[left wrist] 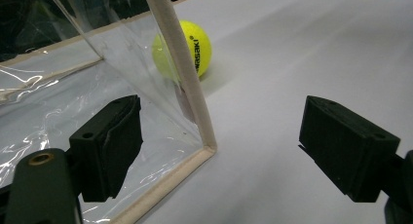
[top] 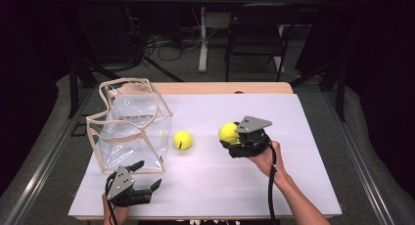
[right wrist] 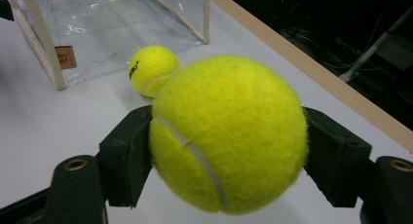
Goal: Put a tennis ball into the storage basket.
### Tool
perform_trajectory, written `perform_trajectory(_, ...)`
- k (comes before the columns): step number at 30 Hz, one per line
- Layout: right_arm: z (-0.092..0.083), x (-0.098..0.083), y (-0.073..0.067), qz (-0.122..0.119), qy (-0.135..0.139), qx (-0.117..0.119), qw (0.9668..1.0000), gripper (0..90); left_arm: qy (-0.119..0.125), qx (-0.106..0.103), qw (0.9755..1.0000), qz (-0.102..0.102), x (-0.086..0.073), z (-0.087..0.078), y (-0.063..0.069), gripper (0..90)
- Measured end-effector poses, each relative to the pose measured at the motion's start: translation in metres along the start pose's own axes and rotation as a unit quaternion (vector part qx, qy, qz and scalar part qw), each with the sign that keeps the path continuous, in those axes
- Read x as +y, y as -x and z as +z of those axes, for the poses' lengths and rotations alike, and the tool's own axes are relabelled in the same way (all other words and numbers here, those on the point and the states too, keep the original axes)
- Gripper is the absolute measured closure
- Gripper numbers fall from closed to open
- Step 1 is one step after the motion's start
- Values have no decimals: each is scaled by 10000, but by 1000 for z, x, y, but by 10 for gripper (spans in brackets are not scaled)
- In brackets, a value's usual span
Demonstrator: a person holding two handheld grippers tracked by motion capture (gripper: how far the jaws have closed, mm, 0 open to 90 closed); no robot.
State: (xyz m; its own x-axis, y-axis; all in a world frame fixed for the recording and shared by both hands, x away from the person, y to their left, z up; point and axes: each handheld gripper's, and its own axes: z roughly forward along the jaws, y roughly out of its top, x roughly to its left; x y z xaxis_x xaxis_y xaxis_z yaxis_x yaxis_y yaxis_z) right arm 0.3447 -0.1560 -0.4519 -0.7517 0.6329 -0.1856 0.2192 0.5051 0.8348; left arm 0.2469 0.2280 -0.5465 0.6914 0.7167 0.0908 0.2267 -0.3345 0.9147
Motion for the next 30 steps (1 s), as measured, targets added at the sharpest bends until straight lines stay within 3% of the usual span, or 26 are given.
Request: perform_trajectory(30, 20, 21, 2, -110, 14, 138, 9998, 261, 9, 2, 10000, -18, 0, 1, 0, 159)
